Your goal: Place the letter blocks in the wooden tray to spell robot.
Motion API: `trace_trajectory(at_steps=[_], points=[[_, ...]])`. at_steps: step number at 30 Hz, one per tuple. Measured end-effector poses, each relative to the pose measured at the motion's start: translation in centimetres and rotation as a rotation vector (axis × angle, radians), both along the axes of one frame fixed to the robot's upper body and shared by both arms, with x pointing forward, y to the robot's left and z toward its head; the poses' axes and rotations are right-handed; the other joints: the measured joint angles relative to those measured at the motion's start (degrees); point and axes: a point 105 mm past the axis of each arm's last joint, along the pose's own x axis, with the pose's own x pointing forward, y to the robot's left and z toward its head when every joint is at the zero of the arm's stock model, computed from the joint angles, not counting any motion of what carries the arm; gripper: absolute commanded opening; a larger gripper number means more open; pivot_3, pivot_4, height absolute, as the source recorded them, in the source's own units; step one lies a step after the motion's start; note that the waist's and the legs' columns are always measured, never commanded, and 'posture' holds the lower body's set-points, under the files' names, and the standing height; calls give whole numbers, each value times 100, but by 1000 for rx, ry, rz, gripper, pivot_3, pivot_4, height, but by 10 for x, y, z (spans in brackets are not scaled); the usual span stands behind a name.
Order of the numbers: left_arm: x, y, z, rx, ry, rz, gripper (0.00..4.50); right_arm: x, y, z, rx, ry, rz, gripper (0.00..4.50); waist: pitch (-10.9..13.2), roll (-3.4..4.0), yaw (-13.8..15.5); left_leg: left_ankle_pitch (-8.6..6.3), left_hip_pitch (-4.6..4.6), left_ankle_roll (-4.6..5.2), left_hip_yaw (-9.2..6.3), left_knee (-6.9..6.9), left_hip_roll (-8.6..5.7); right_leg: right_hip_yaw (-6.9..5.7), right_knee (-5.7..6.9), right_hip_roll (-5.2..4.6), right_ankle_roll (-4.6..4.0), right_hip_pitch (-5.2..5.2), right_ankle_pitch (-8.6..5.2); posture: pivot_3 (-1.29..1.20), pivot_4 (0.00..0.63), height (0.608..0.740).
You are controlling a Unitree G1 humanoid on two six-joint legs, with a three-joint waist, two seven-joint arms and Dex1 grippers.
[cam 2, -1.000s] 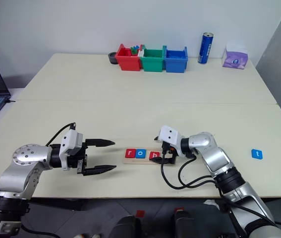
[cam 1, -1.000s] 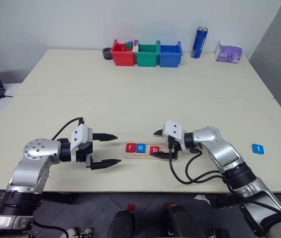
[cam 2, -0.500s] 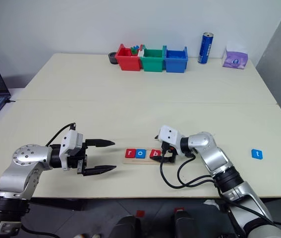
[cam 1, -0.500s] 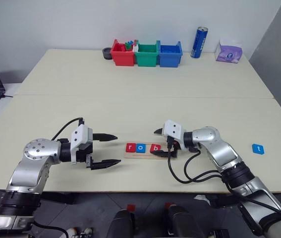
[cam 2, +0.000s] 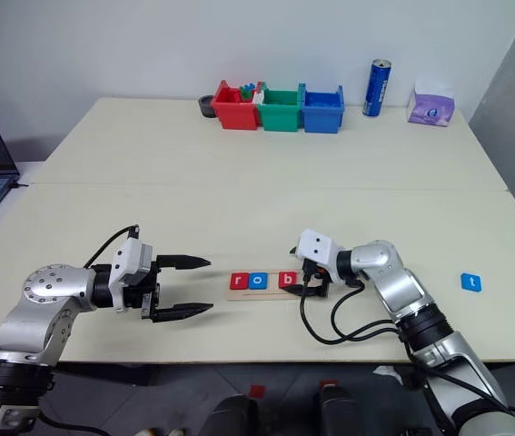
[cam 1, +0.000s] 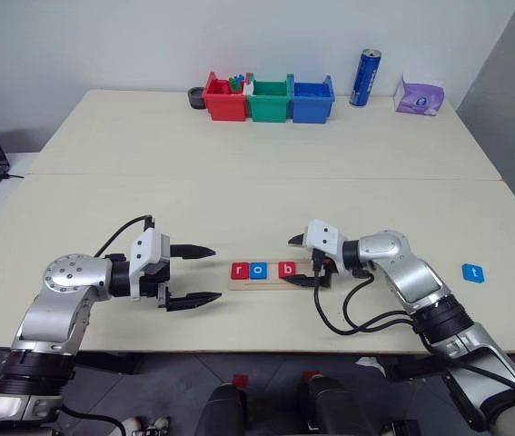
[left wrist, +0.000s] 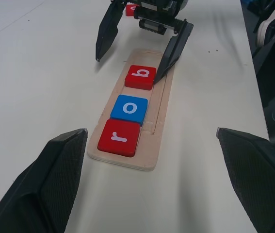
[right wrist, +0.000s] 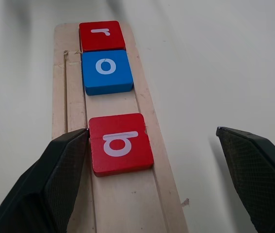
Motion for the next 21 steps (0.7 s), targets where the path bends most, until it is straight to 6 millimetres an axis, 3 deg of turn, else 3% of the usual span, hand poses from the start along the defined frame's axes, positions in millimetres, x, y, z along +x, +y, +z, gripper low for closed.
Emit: trace_trajectory(at_steps=[6,11,16,21], points=[[0,-1,0,1,2,-3,4500,-5,-4,9,9,24,13,4458,0,0,1,0,-2,0,-1,0,0,0,0,0,0,-1,0,0,150,740],[-1,-11,6,-22,-3,-12,4500,-15,-36,38,39,51,-57,4458,0,0,33,0,-23,0,-15,6,1,-8,-5,-10,1,-7,0,0,150,740],[3,-54,22,-124,-36,-27,4500,-17,-77,57,133,91,-346,4458,0,-1,43,0,-33,0,-25,10,-5,-4,-4,-17,12,-6,-5,0,150,740],[9,-105,31,-237,-65,-49,4500,-18,-121,44,173,82,-724,4458,-1,-1,35,1,-32,-1,-27,9,-15,5,-2,-13,21,-4,-9,0,150,740]])
